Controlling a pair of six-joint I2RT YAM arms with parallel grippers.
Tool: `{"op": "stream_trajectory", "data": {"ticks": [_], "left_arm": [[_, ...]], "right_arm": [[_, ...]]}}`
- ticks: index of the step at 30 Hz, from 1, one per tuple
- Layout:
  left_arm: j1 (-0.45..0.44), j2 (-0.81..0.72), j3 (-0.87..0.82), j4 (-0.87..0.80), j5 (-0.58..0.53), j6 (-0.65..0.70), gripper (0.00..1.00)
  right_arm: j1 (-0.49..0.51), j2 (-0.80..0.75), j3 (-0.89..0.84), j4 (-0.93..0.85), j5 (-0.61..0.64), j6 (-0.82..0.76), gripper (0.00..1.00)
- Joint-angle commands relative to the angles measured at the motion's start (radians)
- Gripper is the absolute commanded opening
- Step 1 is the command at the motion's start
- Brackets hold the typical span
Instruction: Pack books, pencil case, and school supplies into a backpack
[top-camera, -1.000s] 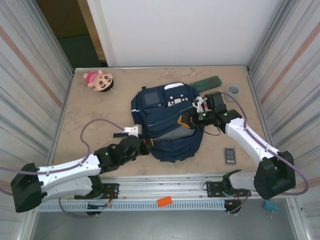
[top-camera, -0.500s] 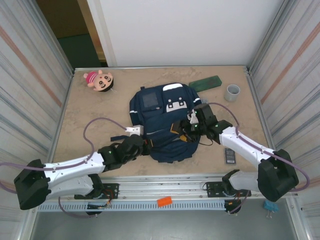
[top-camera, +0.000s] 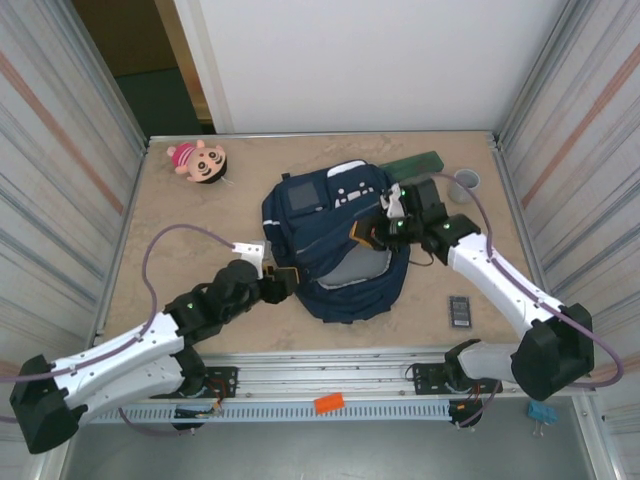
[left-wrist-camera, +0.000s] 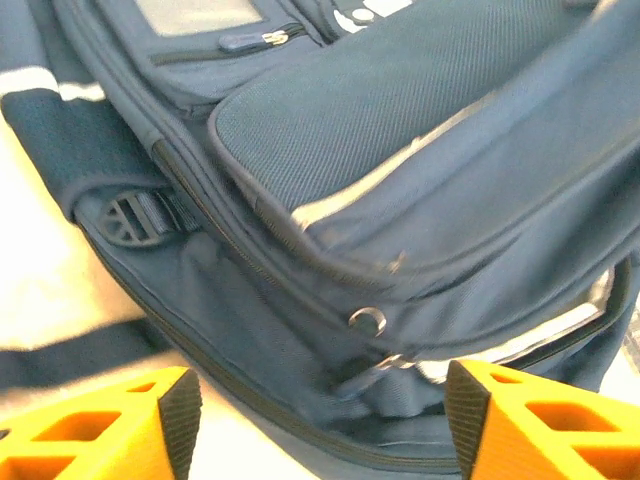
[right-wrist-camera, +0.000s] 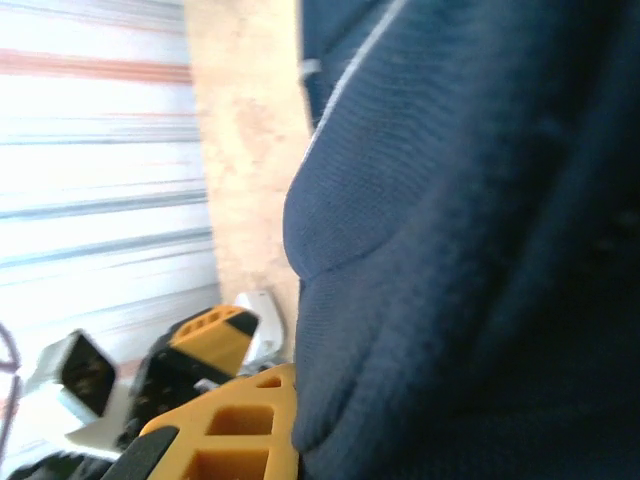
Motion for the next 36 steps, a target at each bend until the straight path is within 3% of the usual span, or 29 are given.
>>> {"op": "stream_trajectory", "data": {"ticks": [1,6,10,13,17,20,23,27,32,36], "left_arm": [[0.045,-0.04,-0.026,-0.006,0.148,0.259,0.71],[0.06,0.009,-0.019,0.047,0.263,0.326,0.73],[0.056,0.129,-0.019,0.18,0.338,0.154,0.73],[0.032,0.224,0.001,0.224,0.284,0.055,0.75],[0.017,0.317,0.04,0.229,0.258,0.139,0.77],[0.025,0.367,0.055,0.257,0.261,0.245,0.63],[0.029,0.401,0.067,0.307,0.273,0.344,0.6],[0.036,0.446,0.085,0.372,0.402,0.493,0.47],[0.035,0.502,0.113,0.353,0.554,0.56,0.09],[0.029,0.501,0.086,0.433,0.607,0.531,0.0]], "right_arm": [[-0.028,0.016,0.128,-0.05,-0.134,-0.137,0.01],[-0.053,0.038,0.185,-0.051,-0.182,-0.136,0.01],[-0.055,0.046,0.19,-0.042,-0.177,-0.125,0.01],[-0.055,0.047,0.182,-0.028,-0.178,-0.115,0.01],[-0.058,0.052,0.187,-0.023,-0.209,-0.119,0.01],[-0.065,0.064,0.194,-0.031,-0.257,-0.133,0.0],[-0.072,0.081,0.212,-0.068,-0.301,-0.163,0.0],[-0.089,0.097,0.224,-0.117,-0.311,-0.2,0.03],[-0.133,0.099,0.202,-0.124,-0.292,-0.201,0.19],[-0.156,0.096,0.178,-0.132,-0.251,-0.202,0.43]]}}
